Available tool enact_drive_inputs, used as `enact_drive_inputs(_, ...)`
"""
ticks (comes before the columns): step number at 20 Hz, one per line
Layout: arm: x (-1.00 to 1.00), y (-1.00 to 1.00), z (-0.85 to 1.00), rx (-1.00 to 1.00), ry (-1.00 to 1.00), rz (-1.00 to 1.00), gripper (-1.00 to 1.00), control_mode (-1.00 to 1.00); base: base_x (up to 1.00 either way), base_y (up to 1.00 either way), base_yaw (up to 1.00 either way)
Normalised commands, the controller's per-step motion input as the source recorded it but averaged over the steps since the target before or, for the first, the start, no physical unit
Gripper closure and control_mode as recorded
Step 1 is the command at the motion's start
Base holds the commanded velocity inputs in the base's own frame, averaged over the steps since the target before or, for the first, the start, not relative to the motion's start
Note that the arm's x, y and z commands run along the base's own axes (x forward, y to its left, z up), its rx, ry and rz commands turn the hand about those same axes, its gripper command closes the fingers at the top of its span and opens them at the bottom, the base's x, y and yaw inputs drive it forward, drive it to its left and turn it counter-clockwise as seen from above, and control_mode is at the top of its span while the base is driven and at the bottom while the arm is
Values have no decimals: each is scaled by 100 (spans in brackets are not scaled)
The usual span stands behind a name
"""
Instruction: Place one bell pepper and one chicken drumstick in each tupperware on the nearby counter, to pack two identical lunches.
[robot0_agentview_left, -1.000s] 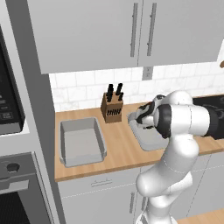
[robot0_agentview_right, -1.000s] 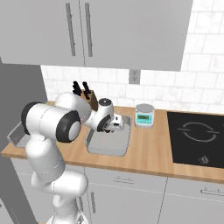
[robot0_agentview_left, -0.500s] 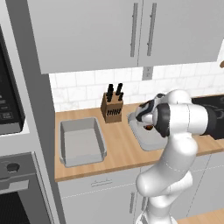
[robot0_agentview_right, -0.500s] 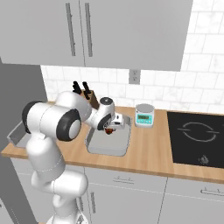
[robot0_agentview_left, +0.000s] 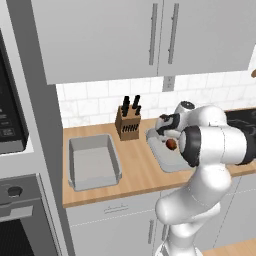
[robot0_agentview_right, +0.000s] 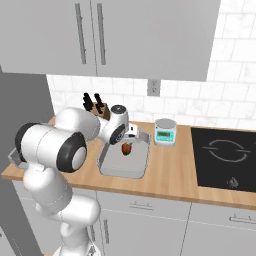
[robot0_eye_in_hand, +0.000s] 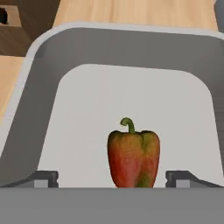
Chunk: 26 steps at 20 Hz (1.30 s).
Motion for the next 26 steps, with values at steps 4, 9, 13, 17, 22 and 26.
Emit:
enact_drive_inputs(4,-65,9,45,0,-9,4,-100,-100,0,0,0)
enact_drive_inputs(9,-95,24,39,-7,-17,0,-100,-100,0,0,0)
enact_drive_inputs(13,-79,29,32,-9,-19,0,-100,-100,0,0,0)
enact_drive_inputs(17,-76,15,28,-5,-20,1,-100,-100,0,0,0)
enact_drive_inputs(22,-71,25,23,-7,-20,1,-100,-100,0,0,0)
enact_drive_inputs(26,-52,55,16,-14,-25,1,-100,-100,0,0,0)
